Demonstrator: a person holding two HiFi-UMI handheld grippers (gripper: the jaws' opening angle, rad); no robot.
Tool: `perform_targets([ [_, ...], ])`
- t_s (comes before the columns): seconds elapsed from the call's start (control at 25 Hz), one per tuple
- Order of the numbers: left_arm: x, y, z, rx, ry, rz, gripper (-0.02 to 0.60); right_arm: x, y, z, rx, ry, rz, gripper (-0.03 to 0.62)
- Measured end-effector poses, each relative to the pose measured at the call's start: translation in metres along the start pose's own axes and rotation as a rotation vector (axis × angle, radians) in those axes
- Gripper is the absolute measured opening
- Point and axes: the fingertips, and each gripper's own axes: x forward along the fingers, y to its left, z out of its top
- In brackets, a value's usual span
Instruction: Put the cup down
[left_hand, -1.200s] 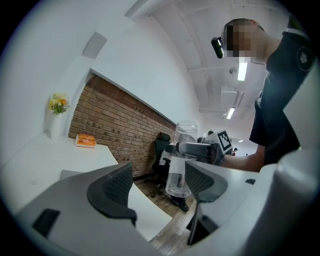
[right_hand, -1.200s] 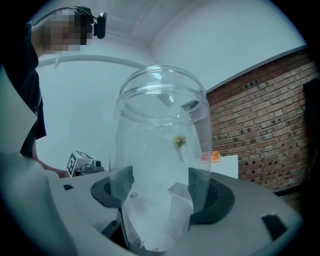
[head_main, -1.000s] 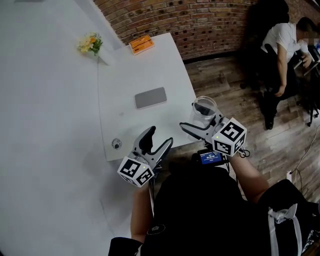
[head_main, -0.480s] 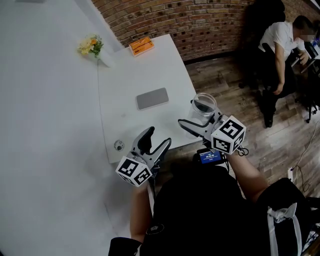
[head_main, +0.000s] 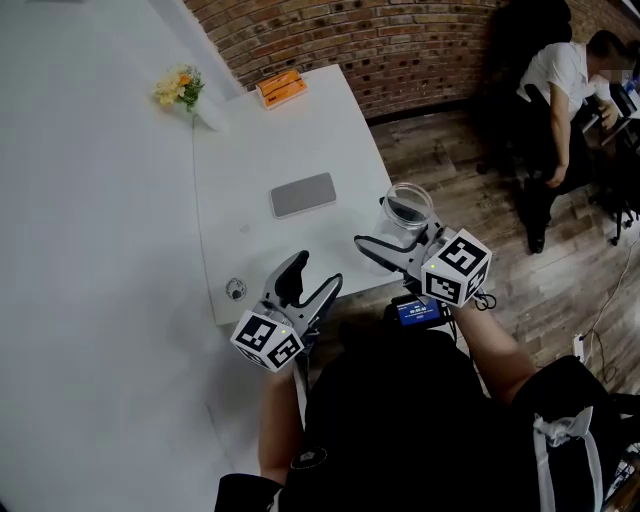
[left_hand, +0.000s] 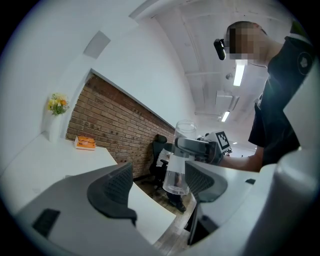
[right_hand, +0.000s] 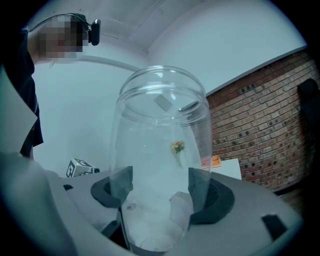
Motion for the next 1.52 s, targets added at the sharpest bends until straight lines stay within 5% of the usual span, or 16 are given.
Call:
perform_targets([
  [0.6,0.003,0.010,0.003,-0.009,-0.001,0.011,0.328,0.021,-0.005,-0.011,0.012,0.040,0.059,0.356],
  [1.04,-0.005,0.072,0.006,-0.094,-0.046,0.053,0.328,0.145,-0.097,-0.063,0.106,0.087,0.010,0.356],
  [1.52,0.004,0.089,0.018,-0.129,-0.075,0.170,0.328,0.235,-0.132,-0.079,-0.056,0.118,0.051,0.356],
])
